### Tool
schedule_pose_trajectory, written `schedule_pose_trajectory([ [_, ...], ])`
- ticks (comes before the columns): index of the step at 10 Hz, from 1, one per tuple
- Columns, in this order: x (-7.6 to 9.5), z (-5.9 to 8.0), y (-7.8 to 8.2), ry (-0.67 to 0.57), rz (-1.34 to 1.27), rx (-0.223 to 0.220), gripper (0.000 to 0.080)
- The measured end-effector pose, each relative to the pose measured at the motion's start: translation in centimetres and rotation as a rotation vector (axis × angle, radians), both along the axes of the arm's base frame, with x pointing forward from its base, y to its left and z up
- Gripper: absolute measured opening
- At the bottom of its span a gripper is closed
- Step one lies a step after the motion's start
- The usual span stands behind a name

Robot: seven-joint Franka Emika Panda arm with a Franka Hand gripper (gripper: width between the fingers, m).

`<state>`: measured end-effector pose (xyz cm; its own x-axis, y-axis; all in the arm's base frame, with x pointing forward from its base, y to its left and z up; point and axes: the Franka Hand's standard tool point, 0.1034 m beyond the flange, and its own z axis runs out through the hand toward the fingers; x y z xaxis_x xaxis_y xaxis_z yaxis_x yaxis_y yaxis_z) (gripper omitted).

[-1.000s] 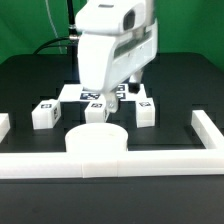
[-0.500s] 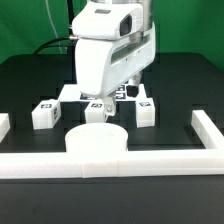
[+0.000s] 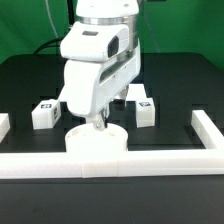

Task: Assemble stool

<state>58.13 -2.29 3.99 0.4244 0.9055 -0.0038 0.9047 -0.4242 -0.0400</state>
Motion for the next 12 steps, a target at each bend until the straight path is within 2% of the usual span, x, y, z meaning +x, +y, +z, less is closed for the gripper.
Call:
schedule_pose_trajectory([
  [4, -0.8, -2.2, -0.3, 0.032, -0.006, 0.005, 0.0649],
  [7, -0.8, -2.7, -0.3, 0.035, -0.008, 0.006, 0.0649],
  [9, -0.8, -2.7, -0.3, 0.036, -0.007, 0.006, 0.0392],
  [10, -0.8, -2.7, -0.3, 0.034, -0.007, 0.006, 0.0392],
  [11, -0.8, -2.7, -0.3, 0.034, -0.007, 0.006, 0.0324],
  [12, -0.8, -2.7, -0.3, 0.034, -0.007, 0.006, 0.0324],
])
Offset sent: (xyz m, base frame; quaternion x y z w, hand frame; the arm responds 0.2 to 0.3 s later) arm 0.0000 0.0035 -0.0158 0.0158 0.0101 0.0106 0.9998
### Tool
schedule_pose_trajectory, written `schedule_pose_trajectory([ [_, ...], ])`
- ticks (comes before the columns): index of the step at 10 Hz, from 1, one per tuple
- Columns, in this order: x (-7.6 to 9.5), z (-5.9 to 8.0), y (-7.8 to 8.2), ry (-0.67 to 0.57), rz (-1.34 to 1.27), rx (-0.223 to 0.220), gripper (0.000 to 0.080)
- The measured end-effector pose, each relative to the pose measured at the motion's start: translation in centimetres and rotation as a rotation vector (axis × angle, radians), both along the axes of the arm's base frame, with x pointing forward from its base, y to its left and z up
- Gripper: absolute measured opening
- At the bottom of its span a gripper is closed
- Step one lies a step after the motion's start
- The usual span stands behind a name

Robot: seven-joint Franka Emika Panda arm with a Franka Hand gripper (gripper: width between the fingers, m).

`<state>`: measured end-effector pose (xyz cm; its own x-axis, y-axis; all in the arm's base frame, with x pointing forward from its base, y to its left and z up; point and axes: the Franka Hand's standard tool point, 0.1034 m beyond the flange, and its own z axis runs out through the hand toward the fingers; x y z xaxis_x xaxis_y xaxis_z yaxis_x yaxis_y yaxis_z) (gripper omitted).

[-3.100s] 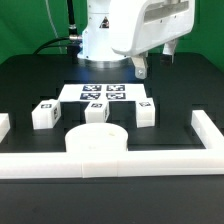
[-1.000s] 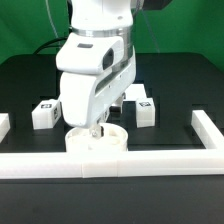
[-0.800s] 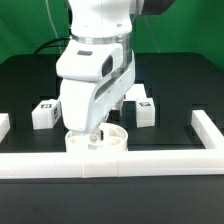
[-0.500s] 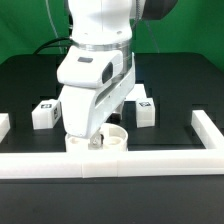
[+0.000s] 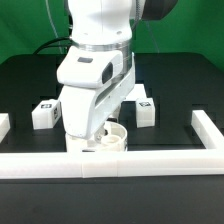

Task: Assemble stool

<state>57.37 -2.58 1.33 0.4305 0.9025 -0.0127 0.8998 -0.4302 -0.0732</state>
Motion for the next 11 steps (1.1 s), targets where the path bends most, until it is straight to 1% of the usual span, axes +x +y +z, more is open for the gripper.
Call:
schedule_pose_trajectory([
  [8, 0.0, 0.0, 0.1, 0.000, 0.001, 0.000, 0.0324],
  [9, 0.0, 0.0, 1.1, 0.000, 0.003, 0.001, 0.0324],
  [10, 0.0, 0.0, 2.8, 0.001, 0.020, 0.008, 0.0324],
  [11, 0.0, 0.1, 4.3, 0.001, 0.041, 0.011, 0.0324],
])
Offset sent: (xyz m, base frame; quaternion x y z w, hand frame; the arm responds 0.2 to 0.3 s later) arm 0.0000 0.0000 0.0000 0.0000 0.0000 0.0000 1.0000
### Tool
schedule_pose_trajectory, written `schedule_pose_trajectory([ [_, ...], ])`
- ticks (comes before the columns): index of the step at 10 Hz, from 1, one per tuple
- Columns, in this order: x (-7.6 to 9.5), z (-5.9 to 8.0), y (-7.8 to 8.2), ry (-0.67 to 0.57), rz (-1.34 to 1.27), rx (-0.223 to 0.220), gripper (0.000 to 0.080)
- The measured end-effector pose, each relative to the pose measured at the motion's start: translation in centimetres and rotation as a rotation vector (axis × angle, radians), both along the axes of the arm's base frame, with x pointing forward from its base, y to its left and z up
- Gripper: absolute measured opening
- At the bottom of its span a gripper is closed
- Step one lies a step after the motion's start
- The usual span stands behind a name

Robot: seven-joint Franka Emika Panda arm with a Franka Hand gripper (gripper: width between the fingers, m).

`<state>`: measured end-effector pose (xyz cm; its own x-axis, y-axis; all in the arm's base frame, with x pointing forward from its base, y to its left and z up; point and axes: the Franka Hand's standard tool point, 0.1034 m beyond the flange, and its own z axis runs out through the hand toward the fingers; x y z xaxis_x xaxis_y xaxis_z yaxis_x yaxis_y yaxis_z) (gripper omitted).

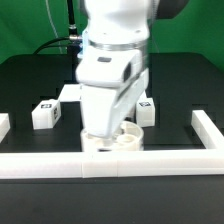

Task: Assemble stool

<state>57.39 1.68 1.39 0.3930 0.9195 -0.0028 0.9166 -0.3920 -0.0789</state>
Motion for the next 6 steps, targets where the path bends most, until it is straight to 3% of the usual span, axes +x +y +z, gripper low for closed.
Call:
schedule_pose_trajectory([
  [4, -0.5, -0.2, 6.0, 0.009, -0.008, 0.006, 0.0308],
  [6, 0.1, -0.2, 8.8, 0.000, -0.028, 0.011, 0.0280],
])
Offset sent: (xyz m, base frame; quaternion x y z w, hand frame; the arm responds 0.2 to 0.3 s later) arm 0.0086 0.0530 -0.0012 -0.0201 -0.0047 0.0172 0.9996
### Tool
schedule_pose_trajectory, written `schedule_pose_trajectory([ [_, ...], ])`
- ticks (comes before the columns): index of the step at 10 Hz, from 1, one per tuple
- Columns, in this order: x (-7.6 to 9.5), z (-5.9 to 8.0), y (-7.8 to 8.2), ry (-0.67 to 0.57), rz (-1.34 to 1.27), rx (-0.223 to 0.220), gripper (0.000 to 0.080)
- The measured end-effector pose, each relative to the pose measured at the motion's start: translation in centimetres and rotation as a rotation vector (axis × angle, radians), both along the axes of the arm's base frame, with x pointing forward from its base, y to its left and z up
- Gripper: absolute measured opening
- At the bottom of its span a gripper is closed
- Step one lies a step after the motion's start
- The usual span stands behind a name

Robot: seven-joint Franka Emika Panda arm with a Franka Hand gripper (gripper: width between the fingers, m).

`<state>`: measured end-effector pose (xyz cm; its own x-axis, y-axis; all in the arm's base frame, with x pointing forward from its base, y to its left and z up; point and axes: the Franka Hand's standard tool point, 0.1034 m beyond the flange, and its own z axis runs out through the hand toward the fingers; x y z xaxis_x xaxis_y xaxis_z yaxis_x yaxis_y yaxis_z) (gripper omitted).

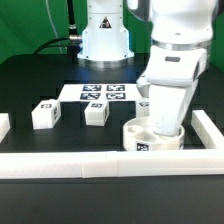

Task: Assemble stool

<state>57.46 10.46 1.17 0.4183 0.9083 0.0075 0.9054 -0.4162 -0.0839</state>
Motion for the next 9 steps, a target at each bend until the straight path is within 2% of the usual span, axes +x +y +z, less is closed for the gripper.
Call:
schedule_pose_trajectory([
  [1, 0.22, 0.00, 0.87, -0.007, -0.018, 0.001, 0.0280],
  [3, 0.33, 0.53, 1.38, 0.004, -0.028, -0.004, 0.0257],
  [8, 0.23, 0.67, 1.37, 0.040, -0.086, -0.024, 0.0229],
  [9, 0.28, 0.65, 1.08, 0.040, -0.090, -0.026, 0.0296],
])
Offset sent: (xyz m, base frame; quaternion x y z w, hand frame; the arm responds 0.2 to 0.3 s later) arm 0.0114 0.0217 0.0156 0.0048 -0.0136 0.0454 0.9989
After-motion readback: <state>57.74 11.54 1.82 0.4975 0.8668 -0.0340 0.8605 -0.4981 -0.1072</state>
